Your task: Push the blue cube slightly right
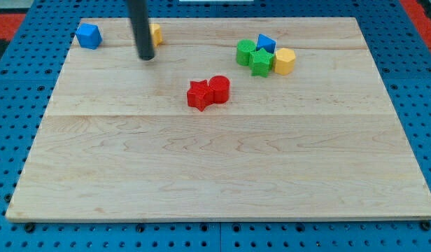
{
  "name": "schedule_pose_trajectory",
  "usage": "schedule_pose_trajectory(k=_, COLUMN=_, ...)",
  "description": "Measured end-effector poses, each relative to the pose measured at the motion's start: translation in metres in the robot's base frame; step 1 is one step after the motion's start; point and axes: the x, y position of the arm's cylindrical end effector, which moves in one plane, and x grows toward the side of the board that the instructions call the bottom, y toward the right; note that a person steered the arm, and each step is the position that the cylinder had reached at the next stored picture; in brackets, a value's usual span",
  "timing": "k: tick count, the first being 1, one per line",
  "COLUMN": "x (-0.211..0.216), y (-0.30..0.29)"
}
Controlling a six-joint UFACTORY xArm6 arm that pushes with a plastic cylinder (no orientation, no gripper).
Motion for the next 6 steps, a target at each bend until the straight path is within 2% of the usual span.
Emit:
schedule_pose_trajectory(k=1, x=0.015, y=-0.143)
schedule_pose_trajectory(k=2, x=0.015, y=-0.143)
schedule_pose_trajectory(k=3, x=-0.005, y=-0.144)
schedule_pose_trajectory(k=4, x=-0.049, y=-0.130)
schedule_pose_trajectory(k=6, x=-0.064, y=-0.121)
